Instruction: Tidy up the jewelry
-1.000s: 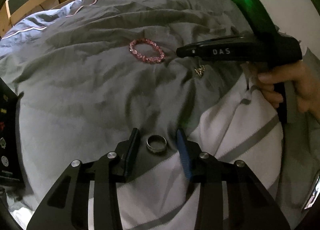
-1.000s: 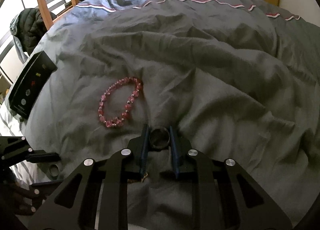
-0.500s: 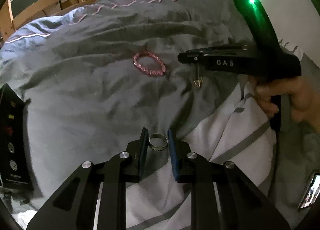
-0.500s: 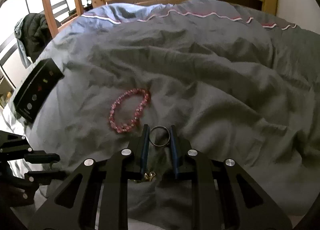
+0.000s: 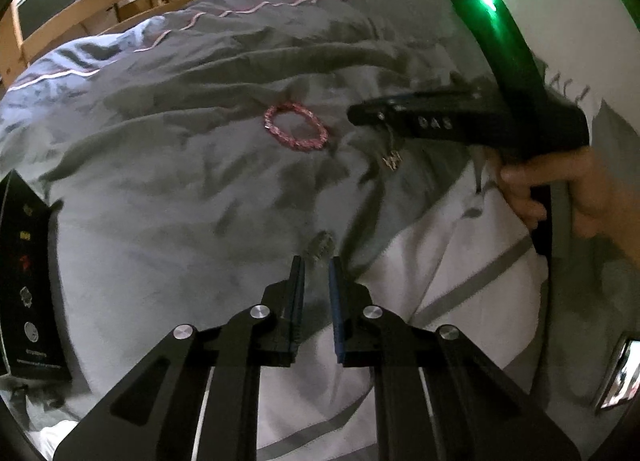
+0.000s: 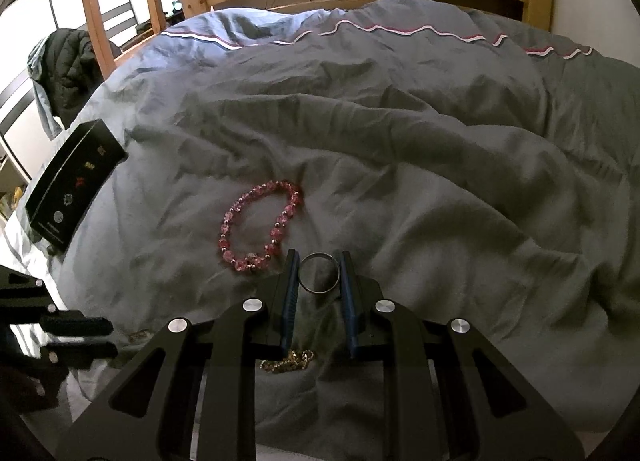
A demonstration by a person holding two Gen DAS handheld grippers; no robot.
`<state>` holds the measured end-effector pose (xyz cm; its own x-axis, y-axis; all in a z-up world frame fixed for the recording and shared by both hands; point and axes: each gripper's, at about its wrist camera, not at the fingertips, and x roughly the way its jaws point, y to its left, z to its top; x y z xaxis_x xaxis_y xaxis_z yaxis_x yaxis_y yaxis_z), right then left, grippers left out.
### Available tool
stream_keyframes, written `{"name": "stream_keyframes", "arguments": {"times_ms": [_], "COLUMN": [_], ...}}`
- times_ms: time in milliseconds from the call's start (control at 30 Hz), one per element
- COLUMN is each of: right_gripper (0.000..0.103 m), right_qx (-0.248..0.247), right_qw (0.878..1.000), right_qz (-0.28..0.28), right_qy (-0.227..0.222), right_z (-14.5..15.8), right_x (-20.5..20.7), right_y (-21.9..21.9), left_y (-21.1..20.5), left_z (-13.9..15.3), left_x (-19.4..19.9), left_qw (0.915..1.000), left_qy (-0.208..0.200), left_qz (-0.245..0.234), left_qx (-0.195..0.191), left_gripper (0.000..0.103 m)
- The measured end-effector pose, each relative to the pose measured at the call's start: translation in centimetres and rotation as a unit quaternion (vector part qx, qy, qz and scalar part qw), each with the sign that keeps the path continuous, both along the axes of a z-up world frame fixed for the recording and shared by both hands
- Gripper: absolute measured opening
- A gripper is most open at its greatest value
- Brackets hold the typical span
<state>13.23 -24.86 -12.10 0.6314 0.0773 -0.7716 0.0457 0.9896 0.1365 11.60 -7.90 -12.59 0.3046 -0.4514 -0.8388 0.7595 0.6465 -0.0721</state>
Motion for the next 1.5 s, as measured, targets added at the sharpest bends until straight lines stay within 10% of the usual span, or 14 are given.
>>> {"name": "stream_keyframes", "arguments": {"times_ms": [100, 367, 767, 1500], "right_gripper": [0.021, 0.021, 0.021, 0.021], "right_qx": [0.0, -0.001, 0.003, 0.004], "right_qw": [1.0, 1.0, 1.0, 1.0], "right_qz": [0.001, -0.002, -0.005, -0.006], "right_qy": [0.002, 0.005, 0.007, 0.01], "right_z": [-0.2, -0.5, -0.5, -0.6], "right_x": [0.1, 0.2, 0.3, 0.4], "right_y": [0.0, 0.1, -0.1, -0.2], "left_y": [0.0, -1.0, -0.5, -0.8], "left_z": [-0.2, -1.0, -0.8, -2.1], "left_x": [-0.1, 1.6, 2.0, 2.2], "left_qw": [0.9999, 0.9997, 0.9992, 0.9994], "left_qy": [-0.013, -0.014, 0.004, 0.026], "left_qz": [0.009, 0.012, 0.018, 0.017], "left_qx": [0.006, -0.014, -0.035, -0.014], "left_gripper": [0.038, 0.04, 0.008, 0.007]}}
